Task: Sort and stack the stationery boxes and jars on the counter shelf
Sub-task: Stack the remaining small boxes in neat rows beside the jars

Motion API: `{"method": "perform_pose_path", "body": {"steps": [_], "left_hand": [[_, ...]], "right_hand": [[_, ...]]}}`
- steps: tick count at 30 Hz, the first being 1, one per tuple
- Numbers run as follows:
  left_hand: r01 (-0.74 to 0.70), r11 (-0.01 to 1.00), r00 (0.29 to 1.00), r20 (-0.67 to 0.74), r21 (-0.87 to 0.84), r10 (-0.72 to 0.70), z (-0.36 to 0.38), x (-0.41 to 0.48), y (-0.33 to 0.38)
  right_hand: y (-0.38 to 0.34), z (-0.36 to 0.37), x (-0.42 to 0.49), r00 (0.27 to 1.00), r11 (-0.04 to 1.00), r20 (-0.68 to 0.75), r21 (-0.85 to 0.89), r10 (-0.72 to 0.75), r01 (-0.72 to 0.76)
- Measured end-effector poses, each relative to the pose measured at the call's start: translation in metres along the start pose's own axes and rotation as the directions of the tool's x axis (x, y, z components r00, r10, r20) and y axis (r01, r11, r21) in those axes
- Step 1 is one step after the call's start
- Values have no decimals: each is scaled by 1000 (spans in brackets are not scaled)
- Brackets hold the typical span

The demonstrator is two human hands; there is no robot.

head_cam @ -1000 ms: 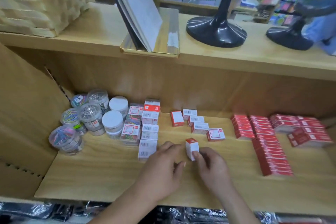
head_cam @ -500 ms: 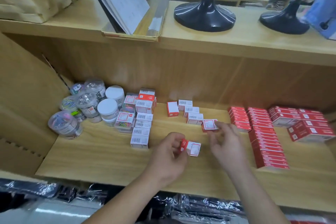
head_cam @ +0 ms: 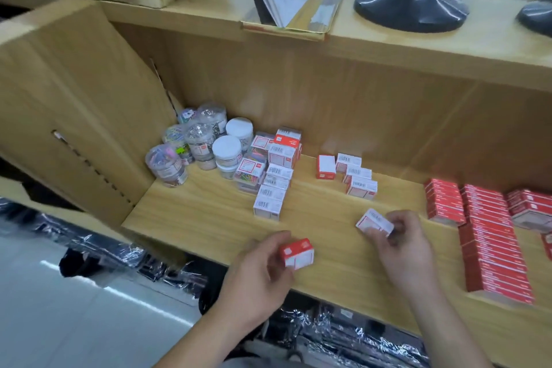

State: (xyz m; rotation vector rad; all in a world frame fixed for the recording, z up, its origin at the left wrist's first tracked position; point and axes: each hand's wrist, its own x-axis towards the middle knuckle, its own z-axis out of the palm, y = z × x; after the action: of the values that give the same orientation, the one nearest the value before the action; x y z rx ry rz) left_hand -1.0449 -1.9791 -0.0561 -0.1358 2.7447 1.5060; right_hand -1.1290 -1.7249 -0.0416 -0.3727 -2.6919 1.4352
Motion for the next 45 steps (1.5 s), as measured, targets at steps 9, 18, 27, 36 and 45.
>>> {"method": "perform_pose_path", "body": {"steps": [9, 18, 27, 36, 45], "left_hand": [[29, 999, 997, -76, 12, -29, -60, 5, -9], [-103, 991, 991, -93, -87, 94, -90, 24, -61], [-185, 982, 978, 89, -28, 187, -88, 53, -71], [-317, 881, 942, 12, 352, 334, -78, 54, -62], [-261, 963, 962, 64, -66, 265, -96, 50, -77]], "right_hand": [[-38, 71, -49, 934, 969, 262, 93, -244, 227], [-74, 131, -68, 979, 953, 159, 292, -125, 74], [-60, 124, -79, 985, 936, 123, 344, -120, 71], [-57, 124, -78, 972, 936, 198, 348, -126, 50], [-68, 134, -73, 988, 922, 150, 386, -38, -23]]}}
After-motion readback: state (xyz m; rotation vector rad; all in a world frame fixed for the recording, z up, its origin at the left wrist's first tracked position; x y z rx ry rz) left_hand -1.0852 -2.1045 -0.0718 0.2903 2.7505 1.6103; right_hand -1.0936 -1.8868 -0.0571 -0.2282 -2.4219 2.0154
